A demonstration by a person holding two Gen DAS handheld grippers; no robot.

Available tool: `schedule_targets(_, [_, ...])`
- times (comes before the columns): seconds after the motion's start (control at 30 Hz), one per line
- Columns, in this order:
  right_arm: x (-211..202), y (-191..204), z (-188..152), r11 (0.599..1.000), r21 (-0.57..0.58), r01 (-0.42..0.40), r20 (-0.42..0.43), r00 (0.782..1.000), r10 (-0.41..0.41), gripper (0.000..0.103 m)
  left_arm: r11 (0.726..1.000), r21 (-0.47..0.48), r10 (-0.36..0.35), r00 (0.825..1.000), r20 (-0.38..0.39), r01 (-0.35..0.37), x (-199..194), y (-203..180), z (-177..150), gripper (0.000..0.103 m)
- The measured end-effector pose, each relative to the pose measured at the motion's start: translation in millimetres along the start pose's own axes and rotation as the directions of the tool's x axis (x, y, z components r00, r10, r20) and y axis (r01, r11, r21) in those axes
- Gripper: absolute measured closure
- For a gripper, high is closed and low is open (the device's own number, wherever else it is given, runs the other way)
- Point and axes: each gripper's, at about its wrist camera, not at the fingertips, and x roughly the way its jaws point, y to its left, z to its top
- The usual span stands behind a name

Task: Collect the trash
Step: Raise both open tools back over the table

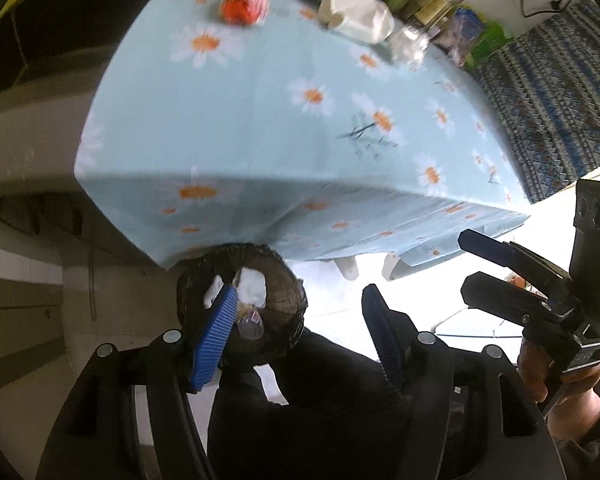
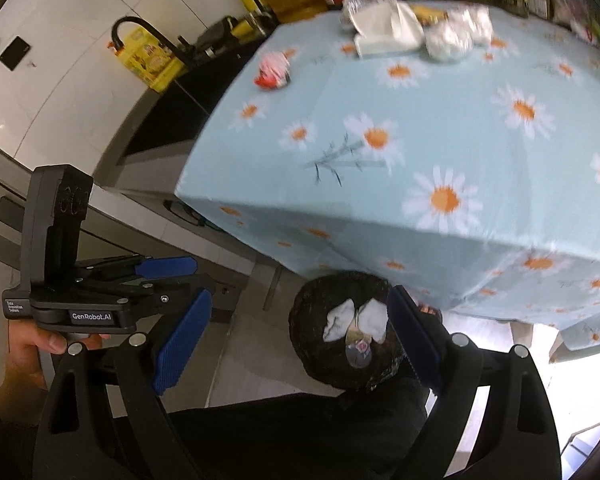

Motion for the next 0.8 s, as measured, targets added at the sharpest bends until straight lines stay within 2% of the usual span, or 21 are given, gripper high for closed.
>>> schedule_targets(0.27, [-35,7,31,0.999,-0.038,0.014,0.107,0.994,-0.01,0.015,0.999,0.049,-0.011,0.995,0.098,0.006,-35,-16,28,0.04])
schedule_targets(0.33, [-41,6,40,0.998,-0.047,0.028,0.128,0.992,-0.022,0.014,0.998,0.065,-0.01,0.993,0.116,0.003,-41,-20,38,0.029])
schedule_targets(0.57, [-56,-8,69,0.999,-0.023,0.049,0.179,0.983,-0.044,0.011,0.993,0.117,0.004,0.984,0.179,-0.026,-54,-34,77,0.029])
schedule_targets(0.67, [-61,-15,81,0.998,-0.011,0.062,0.198,0.978,-0.059,0.005,0.99,0.133,0.017,0.98,0.198,-0.044,-56,-35,91,0.029])
schedule_targets(0.8, [-65,-25,99,0.996,-0.01,0.086,0.205,0.975,-0.082,0.005,0.989,0.134,0.035,0.974,0.222,-0.066,-57,-35,113,0.028])
